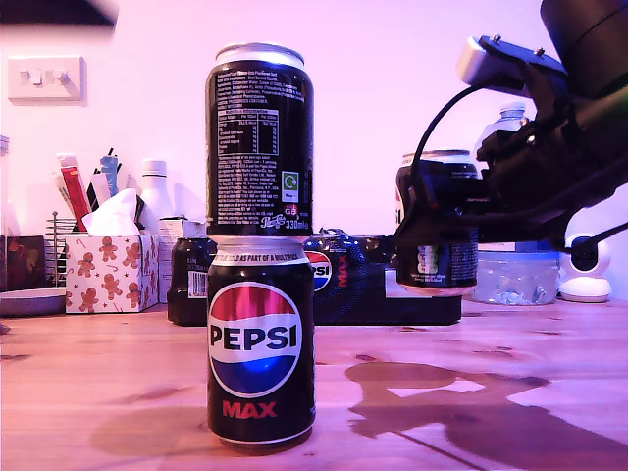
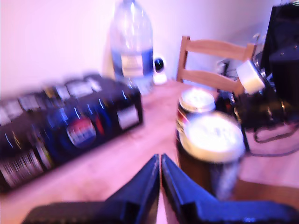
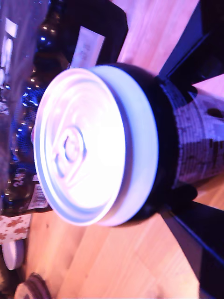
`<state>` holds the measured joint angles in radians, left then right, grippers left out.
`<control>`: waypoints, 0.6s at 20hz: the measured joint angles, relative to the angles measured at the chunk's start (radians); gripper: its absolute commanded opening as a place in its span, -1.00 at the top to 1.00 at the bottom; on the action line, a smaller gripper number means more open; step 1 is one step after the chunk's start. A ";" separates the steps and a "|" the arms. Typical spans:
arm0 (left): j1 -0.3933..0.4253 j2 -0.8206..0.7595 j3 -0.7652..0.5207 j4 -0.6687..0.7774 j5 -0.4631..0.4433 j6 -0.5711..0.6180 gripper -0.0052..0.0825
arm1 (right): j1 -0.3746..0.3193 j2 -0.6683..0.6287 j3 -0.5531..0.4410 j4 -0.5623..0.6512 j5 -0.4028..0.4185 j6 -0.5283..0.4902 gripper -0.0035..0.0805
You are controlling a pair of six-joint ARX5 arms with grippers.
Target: Stack up the Pepsi cans on top of each other
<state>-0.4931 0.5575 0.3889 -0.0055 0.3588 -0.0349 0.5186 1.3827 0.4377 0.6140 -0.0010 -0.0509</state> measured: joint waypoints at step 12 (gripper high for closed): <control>-0.127 -0.222 -0.138 -0.123 -0.001 -0.119 0.93 | 0.000 -0.209 0.032 -0.226 -0.042 -0.002 -0.05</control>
<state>-0.6197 0.3355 0.2512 -0.1284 0.3580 -0.1539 0.5186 1.1732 0.4702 0.3882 -0.0433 -0.0532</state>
